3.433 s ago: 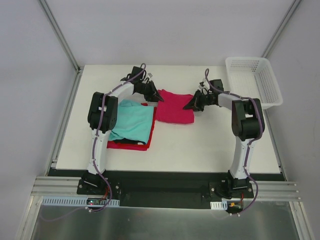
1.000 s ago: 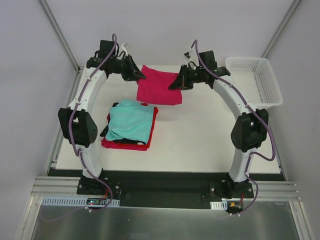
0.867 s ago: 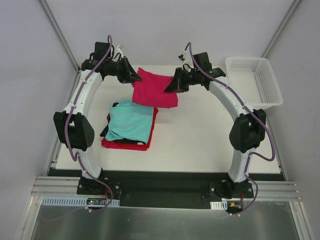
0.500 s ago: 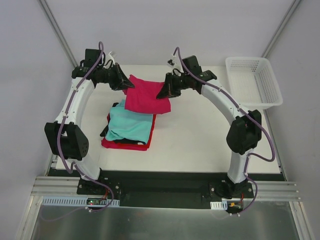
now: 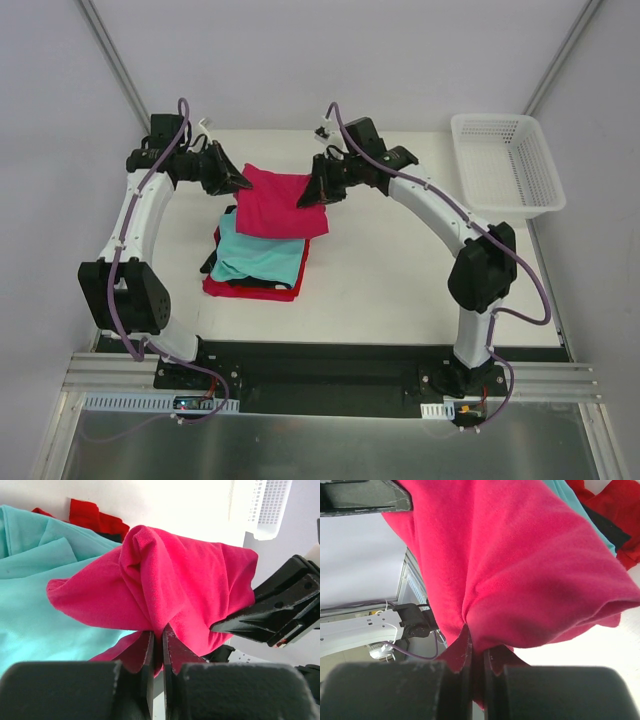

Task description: Fold and stack the t-shirts

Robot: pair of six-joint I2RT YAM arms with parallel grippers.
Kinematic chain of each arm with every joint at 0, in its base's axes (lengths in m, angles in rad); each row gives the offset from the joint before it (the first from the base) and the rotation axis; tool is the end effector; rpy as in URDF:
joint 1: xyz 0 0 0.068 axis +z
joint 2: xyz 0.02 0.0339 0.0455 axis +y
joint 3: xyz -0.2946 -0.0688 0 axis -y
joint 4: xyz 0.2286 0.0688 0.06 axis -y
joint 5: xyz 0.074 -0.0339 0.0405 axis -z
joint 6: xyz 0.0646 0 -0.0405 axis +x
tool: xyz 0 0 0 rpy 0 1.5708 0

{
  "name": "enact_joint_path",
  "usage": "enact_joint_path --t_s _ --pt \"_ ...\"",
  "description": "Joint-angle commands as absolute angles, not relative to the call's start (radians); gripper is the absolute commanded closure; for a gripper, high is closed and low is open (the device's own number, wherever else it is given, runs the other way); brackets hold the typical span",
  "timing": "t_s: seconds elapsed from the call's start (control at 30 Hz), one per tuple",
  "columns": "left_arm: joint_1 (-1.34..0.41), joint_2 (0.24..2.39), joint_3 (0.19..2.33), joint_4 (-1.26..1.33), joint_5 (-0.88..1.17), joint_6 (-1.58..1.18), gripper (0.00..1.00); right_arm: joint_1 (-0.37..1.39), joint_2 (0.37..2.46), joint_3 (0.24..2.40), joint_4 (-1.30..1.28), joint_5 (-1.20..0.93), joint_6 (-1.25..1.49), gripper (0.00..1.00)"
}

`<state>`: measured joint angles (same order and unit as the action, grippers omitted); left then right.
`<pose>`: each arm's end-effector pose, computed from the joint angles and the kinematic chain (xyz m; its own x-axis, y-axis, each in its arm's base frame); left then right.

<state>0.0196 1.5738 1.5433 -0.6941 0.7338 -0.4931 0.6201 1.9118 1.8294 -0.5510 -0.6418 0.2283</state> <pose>0.3433 -0.0365 0.3803 -0.8142 -0.3676 -0.4494 0.1151 0.6565 -0.7455 0.3459 0.2945 0.3577 -0.6634 -0.2510 -0.7049 -0.7269 0.4397 0.5276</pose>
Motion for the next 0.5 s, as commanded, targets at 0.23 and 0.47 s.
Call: enact_joint_path --t_s 0.23,0.47 --pt "0.069 1.460 1.410 -0.687 0.756 -0.425 1.00 0.681 1.873 1.821 -0.528 -0.629 0.261 1.00" --pt "0.089 1.500 1.468 -0.689 0.773 -0.420 1.00 0.681 1.904 1.867 -0.537 -0.624 0.256 1.00"
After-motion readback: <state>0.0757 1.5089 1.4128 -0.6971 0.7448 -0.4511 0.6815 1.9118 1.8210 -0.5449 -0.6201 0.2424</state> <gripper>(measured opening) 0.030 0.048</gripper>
